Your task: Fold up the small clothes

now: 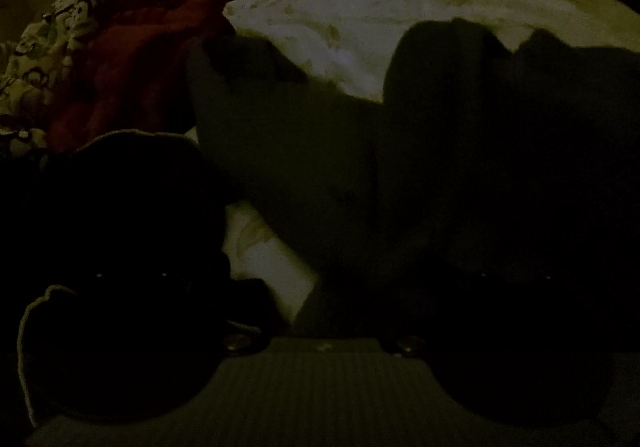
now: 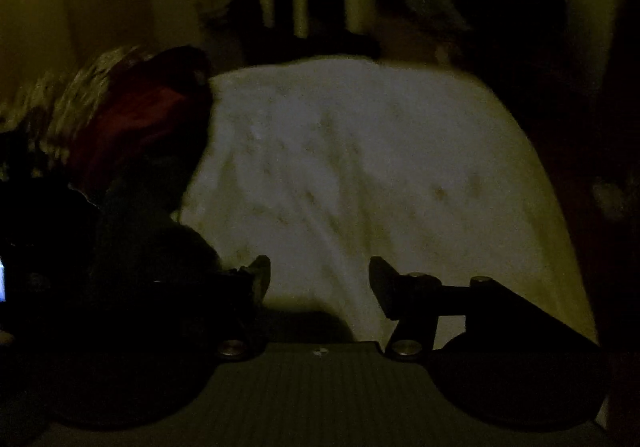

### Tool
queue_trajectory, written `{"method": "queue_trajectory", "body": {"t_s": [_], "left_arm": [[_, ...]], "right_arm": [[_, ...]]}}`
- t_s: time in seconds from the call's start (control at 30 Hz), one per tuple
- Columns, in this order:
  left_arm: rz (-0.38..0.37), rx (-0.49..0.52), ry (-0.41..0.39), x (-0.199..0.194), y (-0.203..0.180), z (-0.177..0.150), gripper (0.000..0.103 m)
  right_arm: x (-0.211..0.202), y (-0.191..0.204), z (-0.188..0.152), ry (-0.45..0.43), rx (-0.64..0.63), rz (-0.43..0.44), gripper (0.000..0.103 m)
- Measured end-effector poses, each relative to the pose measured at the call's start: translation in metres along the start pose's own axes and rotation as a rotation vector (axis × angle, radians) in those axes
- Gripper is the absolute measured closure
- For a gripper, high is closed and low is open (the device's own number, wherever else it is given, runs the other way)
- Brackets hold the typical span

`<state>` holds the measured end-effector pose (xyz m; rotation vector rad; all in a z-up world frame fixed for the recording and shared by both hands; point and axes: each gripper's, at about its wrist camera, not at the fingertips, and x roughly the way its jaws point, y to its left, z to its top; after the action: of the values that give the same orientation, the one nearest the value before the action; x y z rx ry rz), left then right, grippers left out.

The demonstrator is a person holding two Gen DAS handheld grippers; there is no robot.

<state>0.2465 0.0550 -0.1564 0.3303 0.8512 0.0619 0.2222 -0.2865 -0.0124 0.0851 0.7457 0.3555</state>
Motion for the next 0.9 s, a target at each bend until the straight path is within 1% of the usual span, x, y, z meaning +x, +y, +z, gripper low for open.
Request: {"method": "queue_trajectory", "body": {"t_s": [0.03,0.1,0.13,0.17,0.2,0.23,0.27,0.3,0.33,0.37,0.4,0.43,0.47,0.5,0.53,0.6,0.63,0.67,0.7,0.73,0.77,0.8,0.83,0.87,0.9], "left_arm": [[0.003,-0.004,-0.002,-0.001,0.001,0.001,0.000],[0.002,-0.026,-0.018,-0.012,0.004,0.005,0.000],[-0.008,-0.049,-0.043,-0.023,0.006,0.006,0.000],[-0.030,-0.073,-0.080,-0.037,0.007,0.009,0.000],[-0.063,-0.094,-0.120,-0.051,0.007,0.013,0.000],[-0.101,-0.110,-0.155,-0.064,0.007,0.017,0.000],[-0.133,-0.118,-0.183,-0.076,0.005,0.022,0.000],[-0.153,-0.114,-0.200,-0.086,0.001,0.027,0.000],[-0.171,-0.100,-0.214,-0.096,-0.005,0.031,0.000],[-0.191,-0.081,-0.223,-0.104,-0.013,0.035,0.000],[-0.213,-0.067,-0.226,-0.111,-0.021,0.037,0.000],[-0.235,-0.058,-0.228,-0.115,-0.028,0.038,0.000],[-0.259,-0.054,-0.226,-0.119,-0.035,0.038,0.000],[-0.285,-0.057,-0.218,-0.121,-0.043,0.037,0.000],[-0.304,-0.060,-0.211,-0.125,-0.052,0.033,0.000],[-0.352,-0.052,-0.191,-0.126,-0.074,0.030,0.000],[-0.370,-0.037,-0.179,-0.125,-0.085,0.028,0.000],[-0.381,-0.020,-0.171,-0.129,-0.094,0.023,0.000],[-0.393,0.003,-0.164,-0.131,-0.107,0.021,0.000],[-0.402,0.028,-0.164,-0.132,-0.118,0.018,0.000],[-0.408,0.059,-0.169,-0.136,-0.129,0.015,0.000],[-0.410,0.079,-0.173,-0.138,-0.135,0.011,0.000],[-0.414,0.098,-0.177,-0.142,-0.142,0.007,0.000],[-0.420,0.105,-0.177,-0.144,-0.146,0.005,0.000],[-0.434,0.104,-0.174,-0.146,-0.150,0.003,0.000]], "right_arm": [[-0.005,-0.016,-0.015,0.041,0.036,-0.010,0.010],[-0.011,-0.029,-0.042,0.092,0.043,-0.073,0.010],[-0.012,-0.033,-0.052,0.109,0.054,-0.068,0.010],[-0.014,-0.039,-0.062,0.109,0.100,-0.018,0.010],[-0.014,-0.046,-0.071,0.096,0.168,0.051,0.010],[-0.012,-0.049,-0.076,0.092,0.219,0.098,0.010],[-0.006,-0.051,-0.081,0.102,0.261,0.132,0.011],[0.001,-0.049,-0.084,0.119,0.282,0.146,0.015],[0.008,-0.047,-0.086,0.132,0.298,0.167,0.043],[0.011,-0.045,-0.088,0.129,0.308,0.197,0.082],[0.012,-0.042,-0.088,0.125,0.313,0.196,0.082],[0.009,-0.038,-0.086,0.118,0.287,0.148,0.082],[0.000,-0.035,-0.083,0.093,0.239,0.093,0.084],[-0.014,-0.034,-0.079,0.045,0.196,0.033,0.088],[-0.031,-0.036,-0.077,-0.007,0.166,-0.031,0.094],[-0.053,-0.039,-0.078,-0.056,0.142,-0.118,0.098],[-0.059,-0.036,-0.079,-0.054,0.101,-0.156,0.085],[-0.060,-0.033,-0.081,-0.027,0.061,-0.138,0.066],[-0.062,-0.033,-0.084,-0.003,0.052,-0.081,0.063],[-0.071,-0.036,-0.087,-0.017,0.072,-0.032,0.060],[-0.086,-0.042,-0.091,-0.074,0.122,-0.005,0.059],[-0.099,-0.050,-0.093,-0.121,0.166,-0.014,0.051],[-0.108,-0.058,-0.093,-0.145,0.199,-0.052,0.035],[-0.116,-0.066,-0.092,-0.145,0.207,-0.106,0.017],[-0.119,-0.075,-0.092,-0.122,0.196,-0.149,0.008]]}}
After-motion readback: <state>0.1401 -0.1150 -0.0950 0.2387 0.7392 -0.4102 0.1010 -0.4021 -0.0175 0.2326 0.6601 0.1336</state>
